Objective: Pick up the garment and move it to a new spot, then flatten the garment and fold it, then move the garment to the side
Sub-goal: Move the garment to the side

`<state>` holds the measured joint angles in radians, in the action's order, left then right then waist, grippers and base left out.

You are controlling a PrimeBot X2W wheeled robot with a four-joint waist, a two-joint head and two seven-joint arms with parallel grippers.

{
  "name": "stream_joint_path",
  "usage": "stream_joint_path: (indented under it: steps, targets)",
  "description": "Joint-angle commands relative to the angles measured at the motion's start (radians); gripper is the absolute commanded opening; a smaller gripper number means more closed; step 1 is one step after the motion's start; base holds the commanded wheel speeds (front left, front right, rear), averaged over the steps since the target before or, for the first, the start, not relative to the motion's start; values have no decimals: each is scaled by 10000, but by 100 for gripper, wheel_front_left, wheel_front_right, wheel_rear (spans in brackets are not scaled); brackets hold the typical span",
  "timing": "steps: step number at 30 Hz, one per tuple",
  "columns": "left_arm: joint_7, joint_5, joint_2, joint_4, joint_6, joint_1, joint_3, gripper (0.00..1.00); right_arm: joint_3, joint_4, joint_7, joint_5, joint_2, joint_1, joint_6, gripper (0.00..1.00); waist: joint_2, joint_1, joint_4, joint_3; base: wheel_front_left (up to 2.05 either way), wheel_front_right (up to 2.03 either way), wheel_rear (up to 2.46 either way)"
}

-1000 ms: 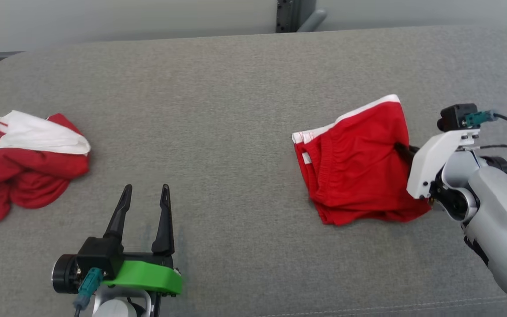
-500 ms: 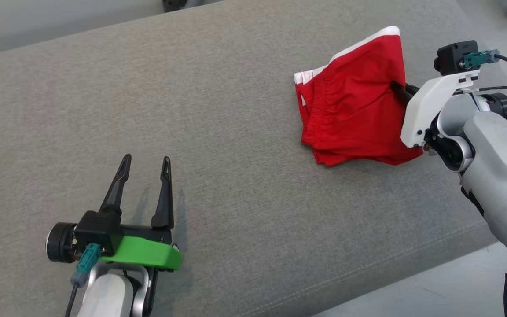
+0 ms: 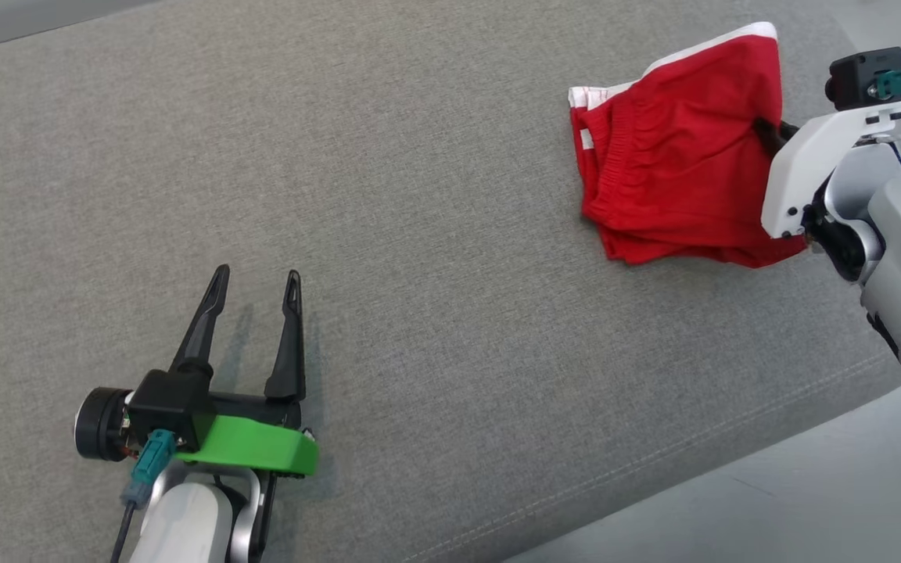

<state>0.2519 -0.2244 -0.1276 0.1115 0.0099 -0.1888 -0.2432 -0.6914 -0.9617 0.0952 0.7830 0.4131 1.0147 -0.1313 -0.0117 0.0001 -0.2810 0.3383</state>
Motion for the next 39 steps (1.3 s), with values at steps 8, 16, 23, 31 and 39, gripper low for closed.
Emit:
stream_joint_path:
  steps: [8, 16, 23, 31, 39]
  targets:
    - [-72, 134, -168, -327, 88, -1, -50, 100, 105, -1379, -738, -487, 380, 898, 12, 0, 117, -1, 912, 370, 0, 0, 0]
    - [-284, 176, -400, -991, 116, 16, -102, 100, 326, -2541, -1108, -814, 1014, 1742, 12, 0, 117, -1, 1486, 879, 0, 0, 0]
    - [-559, 266, -566, -1678, 179, 51, -194, 100, 436, -3014, -1355, -1091, 1606, 2185, 14, 0, 117, -1, 1716, 1271, 0, 0, 0]
    - [-966, 428, -782, -2448, 258, 95, -345, 100, 986, -3272, -2064, -2218, 2274, 2396, 14, 27, 117, -1, 1932, 1775, 0, 0, 0]
    - [-1077, 451, -873, -2633, 342, 65, -354, 100, 2197, -3270, -2574, -3599, 2349, 2065, 14, 100, 117, -1, 1919, 1887, 0, 0, 0]
